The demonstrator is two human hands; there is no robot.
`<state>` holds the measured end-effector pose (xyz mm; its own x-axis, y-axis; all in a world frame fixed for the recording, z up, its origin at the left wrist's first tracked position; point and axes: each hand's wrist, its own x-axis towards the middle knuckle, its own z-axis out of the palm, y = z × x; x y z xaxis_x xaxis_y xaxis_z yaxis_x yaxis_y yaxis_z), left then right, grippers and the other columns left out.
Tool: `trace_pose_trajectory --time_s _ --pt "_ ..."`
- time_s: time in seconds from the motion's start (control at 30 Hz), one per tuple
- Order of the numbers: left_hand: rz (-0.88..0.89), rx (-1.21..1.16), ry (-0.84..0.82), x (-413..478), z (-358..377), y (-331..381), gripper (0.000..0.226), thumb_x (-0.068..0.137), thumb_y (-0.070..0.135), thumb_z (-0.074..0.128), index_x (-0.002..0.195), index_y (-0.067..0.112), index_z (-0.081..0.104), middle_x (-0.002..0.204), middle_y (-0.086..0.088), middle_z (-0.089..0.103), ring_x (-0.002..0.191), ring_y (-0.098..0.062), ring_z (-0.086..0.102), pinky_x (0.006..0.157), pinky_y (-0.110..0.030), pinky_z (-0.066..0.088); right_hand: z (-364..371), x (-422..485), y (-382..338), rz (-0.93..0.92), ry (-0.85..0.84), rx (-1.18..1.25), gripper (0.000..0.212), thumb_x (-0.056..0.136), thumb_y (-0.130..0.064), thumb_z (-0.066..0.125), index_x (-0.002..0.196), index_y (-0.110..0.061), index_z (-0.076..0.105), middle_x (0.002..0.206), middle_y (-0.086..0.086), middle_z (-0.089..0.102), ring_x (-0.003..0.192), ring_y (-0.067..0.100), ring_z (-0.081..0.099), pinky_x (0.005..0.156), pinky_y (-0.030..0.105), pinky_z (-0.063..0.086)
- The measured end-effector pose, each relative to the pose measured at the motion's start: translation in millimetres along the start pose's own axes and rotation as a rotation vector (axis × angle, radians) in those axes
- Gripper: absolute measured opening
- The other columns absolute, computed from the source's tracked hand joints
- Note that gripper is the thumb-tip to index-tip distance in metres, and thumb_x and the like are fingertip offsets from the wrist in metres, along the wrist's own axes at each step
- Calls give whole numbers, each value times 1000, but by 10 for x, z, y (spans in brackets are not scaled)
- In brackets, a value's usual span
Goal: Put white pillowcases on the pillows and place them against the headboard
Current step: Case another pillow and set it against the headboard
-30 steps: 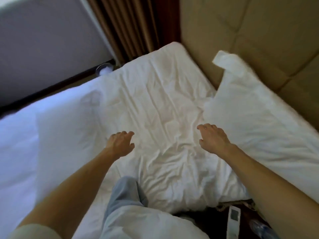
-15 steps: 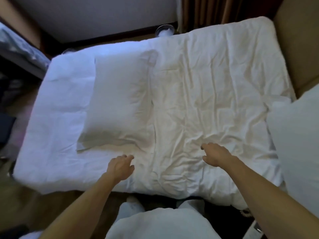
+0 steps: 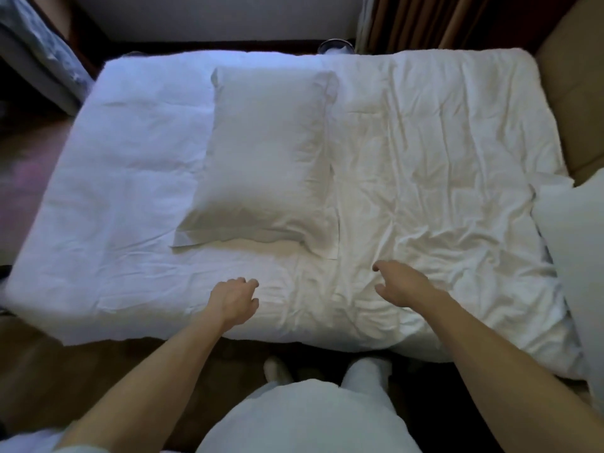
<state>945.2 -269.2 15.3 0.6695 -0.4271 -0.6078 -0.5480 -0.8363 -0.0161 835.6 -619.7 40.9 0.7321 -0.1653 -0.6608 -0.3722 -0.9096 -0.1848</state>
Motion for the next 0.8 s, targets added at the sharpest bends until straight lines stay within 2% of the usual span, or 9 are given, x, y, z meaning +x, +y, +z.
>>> trace_pose_trajectory --time_s 0.2,0.4,0.6,0.7,0.8 --pt "-19 -43 -77 -247 288 -705 44 96 42 40 135 23 47 124 -4 61 101 -26 62 86 -41 52 133 116 -851 -67 11 0 47 95 -32 49 141 -20 41 133 6 52 112 25 55 85 37 47" --pt "-50 -64 -112 -92 333 -1123 47 97 42 38 141 23 42 129 -4 58 105 -26 61 87 -40 48 127 611 -1203 -51 -62 8 47 96 -32 48 141 -20 40 130 5 52 110 23 55 81 35 46" --pt "-82 -61 -149 506 79 -1462 47 97 41 38 140 23 44 128 -5 59 104 -27 61 82 -40 47 -84 1422 -1339 46 -82 85 47 95 -33 50 139 -17 42 125 8 54 107 26 56 76 35 44" --pt "-108 -113 -128 931 -175 -1573 48 97 41 40 141 23 44 130 -6 58 108 -29 60 86 -43 51 -250 1839 -1438 61 -51 142 47 95 -35 52 134 -11 43 128 13 55 112 32 57 83 40 49" --pt "-190 -249 -71 1298 -395 -1654 46 98 41 41 140 22 46 132 -4 58 106 -28 60 81 -40 51 -401 2171 -1547 80 -6 139 44 96 -31 49 133 -8 43 128 17 54 115 37 54 86 43 48"
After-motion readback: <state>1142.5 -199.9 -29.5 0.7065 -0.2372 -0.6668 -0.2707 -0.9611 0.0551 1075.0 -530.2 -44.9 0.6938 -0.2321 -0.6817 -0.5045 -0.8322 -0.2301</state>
